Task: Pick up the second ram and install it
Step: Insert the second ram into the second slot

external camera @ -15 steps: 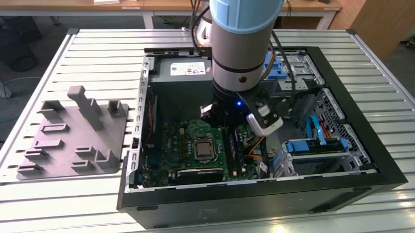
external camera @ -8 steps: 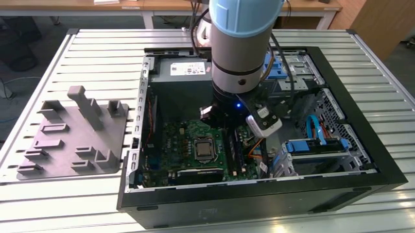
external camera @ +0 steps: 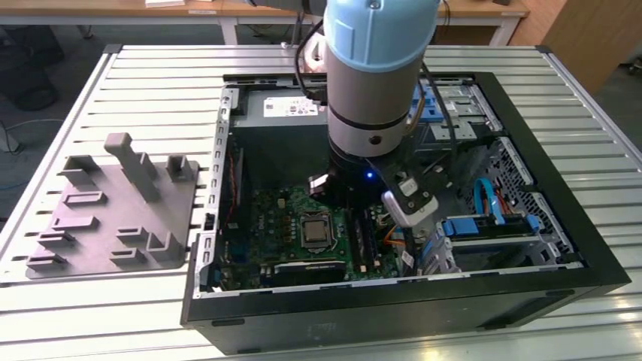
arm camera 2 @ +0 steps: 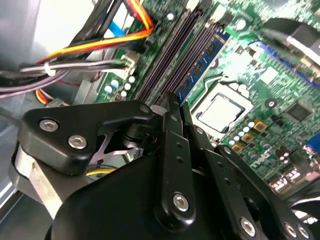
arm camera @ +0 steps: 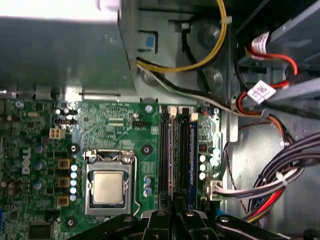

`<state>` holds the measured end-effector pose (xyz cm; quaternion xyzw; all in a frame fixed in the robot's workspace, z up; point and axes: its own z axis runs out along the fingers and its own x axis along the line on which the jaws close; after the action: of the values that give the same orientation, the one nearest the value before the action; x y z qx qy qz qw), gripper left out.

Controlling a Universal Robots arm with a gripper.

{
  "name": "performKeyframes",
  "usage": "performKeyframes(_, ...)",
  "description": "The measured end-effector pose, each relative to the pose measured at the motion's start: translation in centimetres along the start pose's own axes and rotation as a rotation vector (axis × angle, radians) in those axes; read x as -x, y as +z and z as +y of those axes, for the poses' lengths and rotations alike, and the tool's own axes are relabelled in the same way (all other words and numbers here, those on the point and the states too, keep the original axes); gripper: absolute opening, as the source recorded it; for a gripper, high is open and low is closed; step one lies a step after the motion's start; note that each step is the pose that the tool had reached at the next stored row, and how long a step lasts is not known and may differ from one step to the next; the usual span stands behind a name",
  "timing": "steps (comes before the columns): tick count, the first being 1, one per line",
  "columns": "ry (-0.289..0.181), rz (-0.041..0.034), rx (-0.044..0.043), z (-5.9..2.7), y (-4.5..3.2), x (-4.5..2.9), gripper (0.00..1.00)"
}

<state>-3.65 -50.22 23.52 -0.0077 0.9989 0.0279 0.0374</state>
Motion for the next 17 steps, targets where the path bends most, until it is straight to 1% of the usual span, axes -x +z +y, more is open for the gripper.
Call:
performKeyframes(5,0.029,-0.0023,-0.0022,-0.24,0.26,-0.02,0.14)
performKeyframes(17,0.041,-0.0029,-0.0049,-0.40,1.05,-0.06,0.14)
